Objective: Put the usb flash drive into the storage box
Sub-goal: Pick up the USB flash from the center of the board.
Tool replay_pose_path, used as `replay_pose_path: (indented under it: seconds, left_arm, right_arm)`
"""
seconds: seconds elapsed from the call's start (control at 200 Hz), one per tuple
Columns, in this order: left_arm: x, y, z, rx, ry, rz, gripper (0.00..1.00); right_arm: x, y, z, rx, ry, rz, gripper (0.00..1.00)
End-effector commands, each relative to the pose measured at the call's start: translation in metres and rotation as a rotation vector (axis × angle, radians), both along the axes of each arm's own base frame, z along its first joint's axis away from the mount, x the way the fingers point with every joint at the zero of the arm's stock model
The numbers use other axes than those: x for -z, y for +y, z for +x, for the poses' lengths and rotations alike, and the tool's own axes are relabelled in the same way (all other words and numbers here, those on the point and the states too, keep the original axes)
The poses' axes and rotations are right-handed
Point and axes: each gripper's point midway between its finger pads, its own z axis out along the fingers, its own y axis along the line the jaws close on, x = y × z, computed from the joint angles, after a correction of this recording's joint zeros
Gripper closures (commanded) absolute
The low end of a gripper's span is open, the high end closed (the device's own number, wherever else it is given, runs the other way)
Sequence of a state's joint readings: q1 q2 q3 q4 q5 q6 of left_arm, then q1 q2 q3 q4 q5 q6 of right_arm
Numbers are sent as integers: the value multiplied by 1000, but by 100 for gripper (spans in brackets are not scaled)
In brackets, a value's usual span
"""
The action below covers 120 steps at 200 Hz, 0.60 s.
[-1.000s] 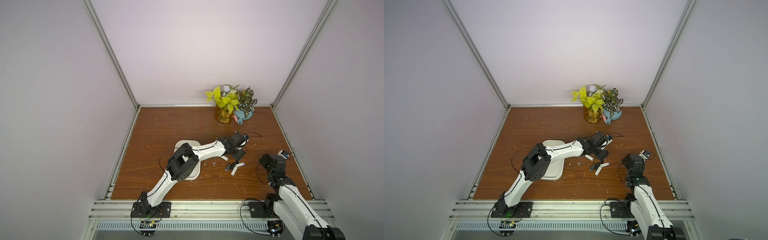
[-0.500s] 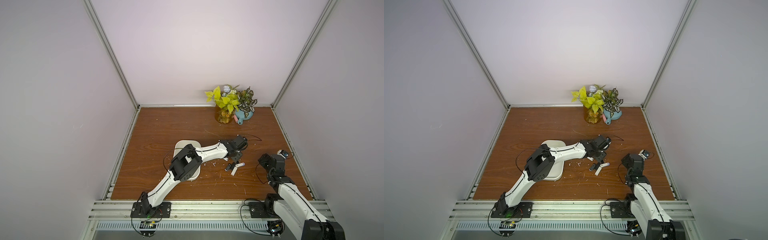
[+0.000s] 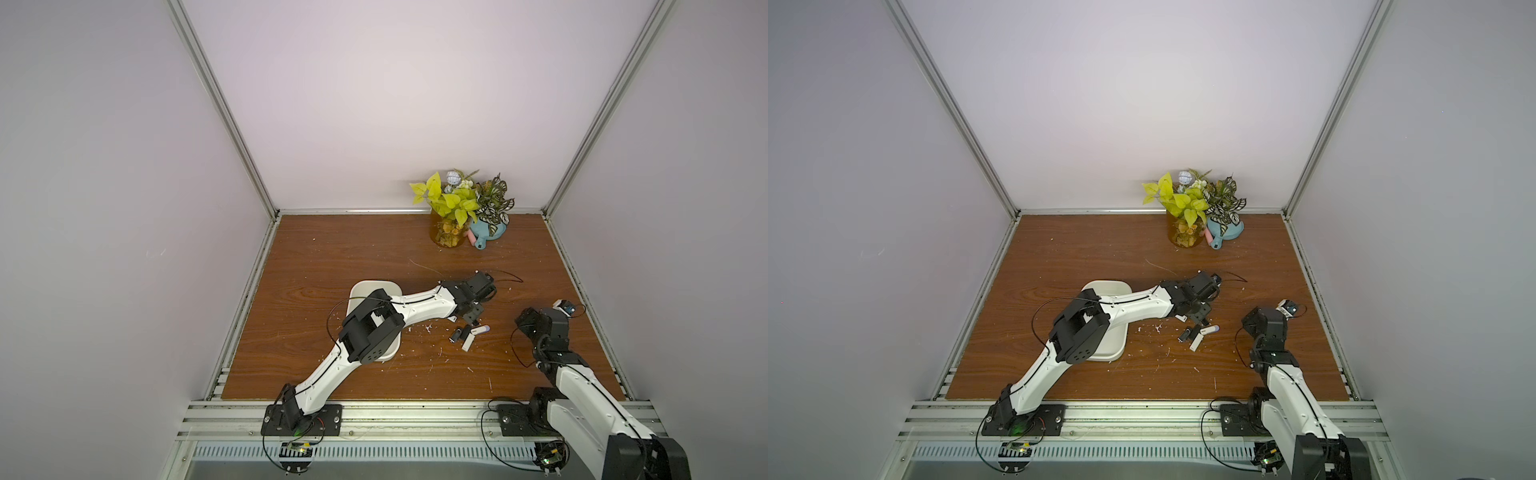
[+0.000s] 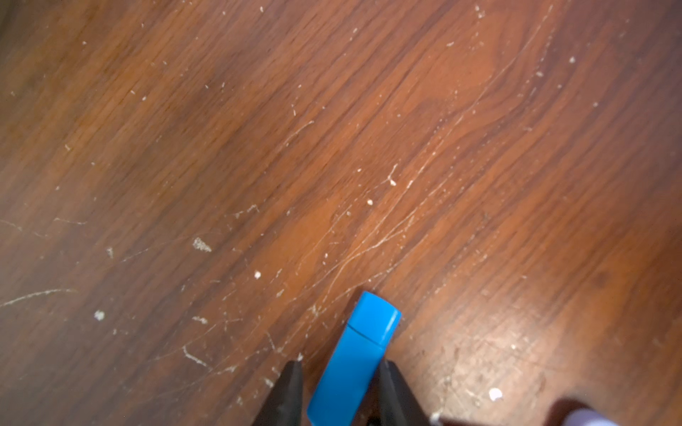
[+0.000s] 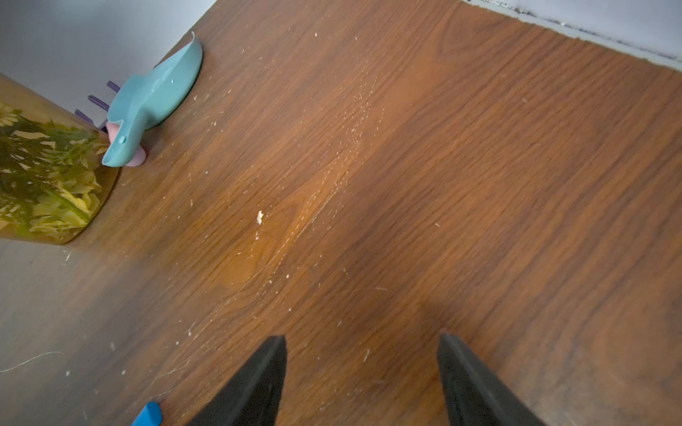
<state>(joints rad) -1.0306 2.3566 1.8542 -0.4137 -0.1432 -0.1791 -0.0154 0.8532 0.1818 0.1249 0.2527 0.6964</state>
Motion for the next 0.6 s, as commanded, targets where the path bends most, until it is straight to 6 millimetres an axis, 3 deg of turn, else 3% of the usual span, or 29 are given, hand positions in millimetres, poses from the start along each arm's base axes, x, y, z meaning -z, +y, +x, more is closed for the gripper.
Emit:
replay_pose_path:
  seconds: [0.0,0.14,0.35,0.44,0.595]
  left_arm:
    - [25,13,-11,19,38,94,73]
    - [26,12,-9,6,36,92,90]
    - [8,8,2,-33,-9,71,96]
    - [-21,5,15,-82,-63,33,100]
    - [-100,6,24,-148,-151,-89,100]
  right_arm:
    - [-7,0,6,2,-36,11,29]
    - [-6,0,5,4,-31,10,29]
    - [-6,0,5,6,-29,11,29]
    - [-5,0,5,5,-27,12,29]
    - [-5,0,6,3,-27,14,29]
